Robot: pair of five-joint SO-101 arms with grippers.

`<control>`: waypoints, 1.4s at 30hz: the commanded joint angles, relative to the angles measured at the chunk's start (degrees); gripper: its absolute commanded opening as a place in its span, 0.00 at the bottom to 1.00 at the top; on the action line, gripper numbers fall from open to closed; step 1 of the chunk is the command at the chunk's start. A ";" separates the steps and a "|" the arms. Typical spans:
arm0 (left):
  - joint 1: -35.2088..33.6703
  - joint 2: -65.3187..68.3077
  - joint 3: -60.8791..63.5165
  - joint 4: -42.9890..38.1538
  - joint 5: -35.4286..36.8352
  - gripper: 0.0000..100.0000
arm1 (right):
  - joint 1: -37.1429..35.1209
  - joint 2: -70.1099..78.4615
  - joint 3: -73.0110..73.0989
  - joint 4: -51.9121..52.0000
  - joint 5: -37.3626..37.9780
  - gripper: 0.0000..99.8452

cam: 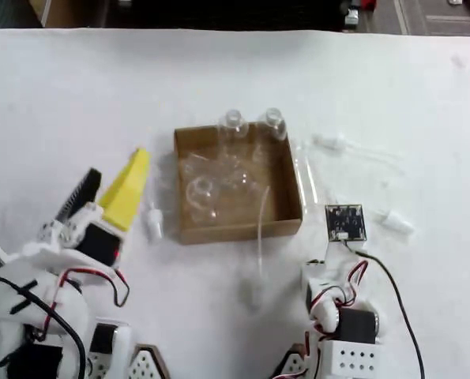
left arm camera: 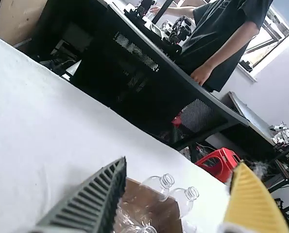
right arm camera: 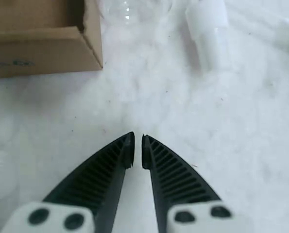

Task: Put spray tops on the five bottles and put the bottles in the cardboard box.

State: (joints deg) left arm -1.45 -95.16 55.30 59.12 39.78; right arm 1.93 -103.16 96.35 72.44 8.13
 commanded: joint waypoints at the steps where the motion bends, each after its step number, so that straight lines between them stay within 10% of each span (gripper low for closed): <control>1: -0.22 -7.08 3.87 0.09 -0.70 0.31 | 0.13 -0.04 0.53 0.31 -0.09 0.02; 42: -0.22 -9.71 18.73 0.18 -4.31 0.31 | 0.13 -0.04 0.53 0.31 -0.09 0.02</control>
State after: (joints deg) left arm -1.54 -104.31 74.29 59.21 36.97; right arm 1.93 -103.16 96.35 72.44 8.13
